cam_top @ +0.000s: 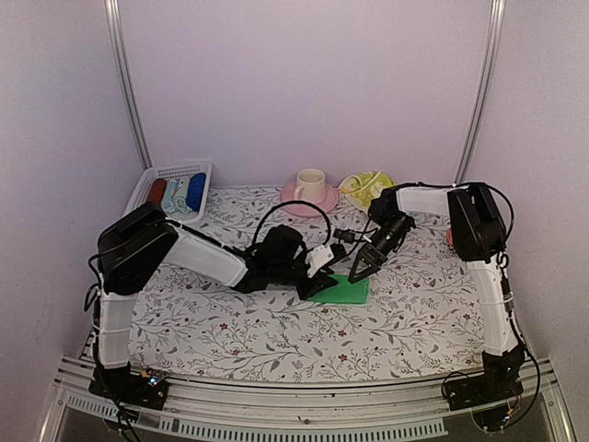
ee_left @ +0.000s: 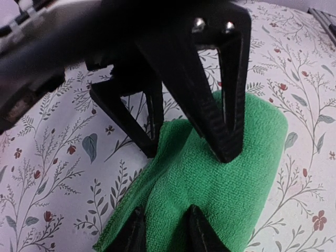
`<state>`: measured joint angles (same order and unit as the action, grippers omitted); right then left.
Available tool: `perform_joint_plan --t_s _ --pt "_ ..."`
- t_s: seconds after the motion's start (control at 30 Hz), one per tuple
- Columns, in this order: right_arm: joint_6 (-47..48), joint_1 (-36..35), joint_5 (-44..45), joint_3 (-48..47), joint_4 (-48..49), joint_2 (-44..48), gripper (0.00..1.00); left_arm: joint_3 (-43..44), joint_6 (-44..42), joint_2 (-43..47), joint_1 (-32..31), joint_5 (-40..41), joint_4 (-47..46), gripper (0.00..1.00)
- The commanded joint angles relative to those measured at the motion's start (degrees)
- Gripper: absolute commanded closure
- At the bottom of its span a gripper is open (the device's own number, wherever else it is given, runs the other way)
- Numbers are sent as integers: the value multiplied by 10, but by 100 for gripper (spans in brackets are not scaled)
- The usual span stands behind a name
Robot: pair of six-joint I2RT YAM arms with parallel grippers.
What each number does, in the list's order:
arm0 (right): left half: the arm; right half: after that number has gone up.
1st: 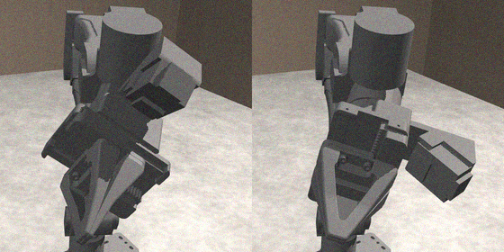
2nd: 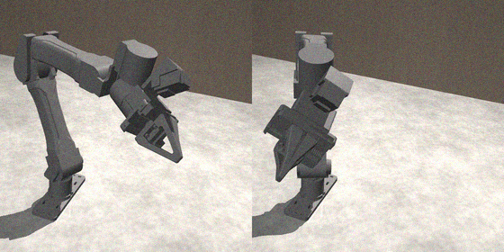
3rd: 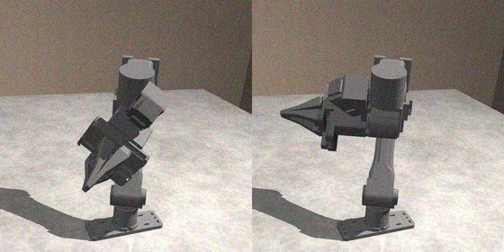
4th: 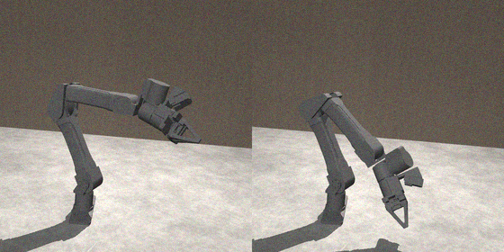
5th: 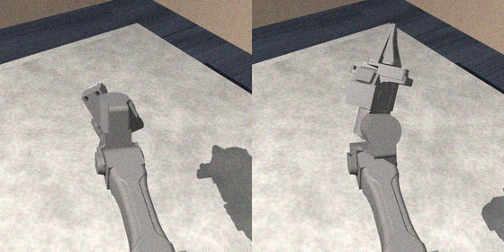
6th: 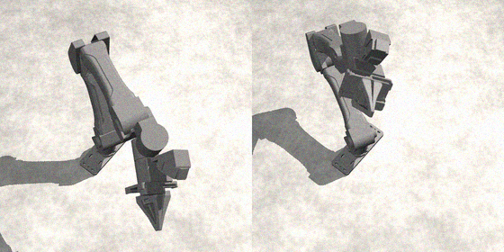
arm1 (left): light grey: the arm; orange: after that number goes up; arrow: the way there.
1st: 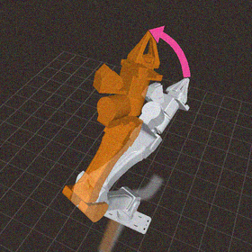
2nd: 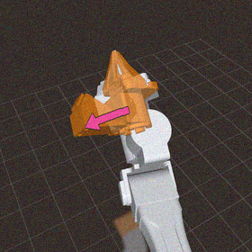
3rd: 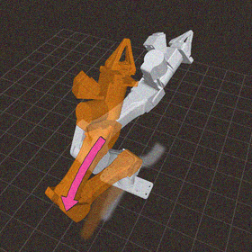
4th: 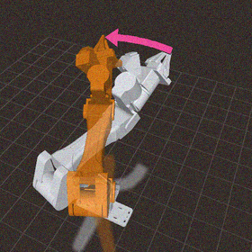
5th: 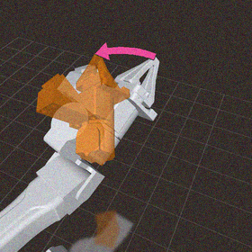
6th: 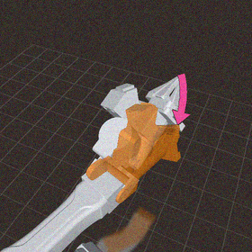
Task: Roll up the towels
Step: Pass from the left arm to the right
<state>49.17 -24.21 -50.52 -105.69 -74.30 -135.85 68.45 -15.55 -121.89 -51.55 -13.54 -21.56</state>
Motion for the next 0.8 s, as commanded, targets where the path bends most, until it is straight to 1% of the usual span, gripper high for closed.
perform_joint_plan --t_s 0.0,0.13,0.17,0.23,0.4,0.5,0.57,0.6,0.67,0.73,0.77 --pt "8 -18 -27 2 -14 -23 18 -21 -5 -11 -4 61 30 71" --pt "5 -28 -35 0 -22 -39 19 -23 -13 -12 -15 83 29 71" --pt "6 -30 -37 0 -26 -44 20 -23 -14 -12 -17 86 28 71" --pt "9 -35 -42 -1 -34 -56 27 -23 -16 -12 -21 94 28 71" --pt "0 -40 -51 -2 -38 -69 55 -27 -30 -8 -30 117 26 70" --pt "-5 -40 -61 -2 -38 -67 75 -34 -36 -1 -34 132 18 69" --pt "-7 -40 -70 -2 -38 -66 91 -43 -38 12 -37 146 4 66" --pt "-8 -40 -74 -2 -38 -65 96 -46 -35 19 -38 159 -1 64" --pt "-8 -40 -87 -1 -38 -56 97 -55 -23 42 -39 182 -12 57" --pt "-9 -40 -96 -5 -38 -46 97 -75 -1 78 -40 211 -35 44" --pt "-8 -40 -100 -8 -37 -36 97 -85 11 104 -40 228 -48 36"
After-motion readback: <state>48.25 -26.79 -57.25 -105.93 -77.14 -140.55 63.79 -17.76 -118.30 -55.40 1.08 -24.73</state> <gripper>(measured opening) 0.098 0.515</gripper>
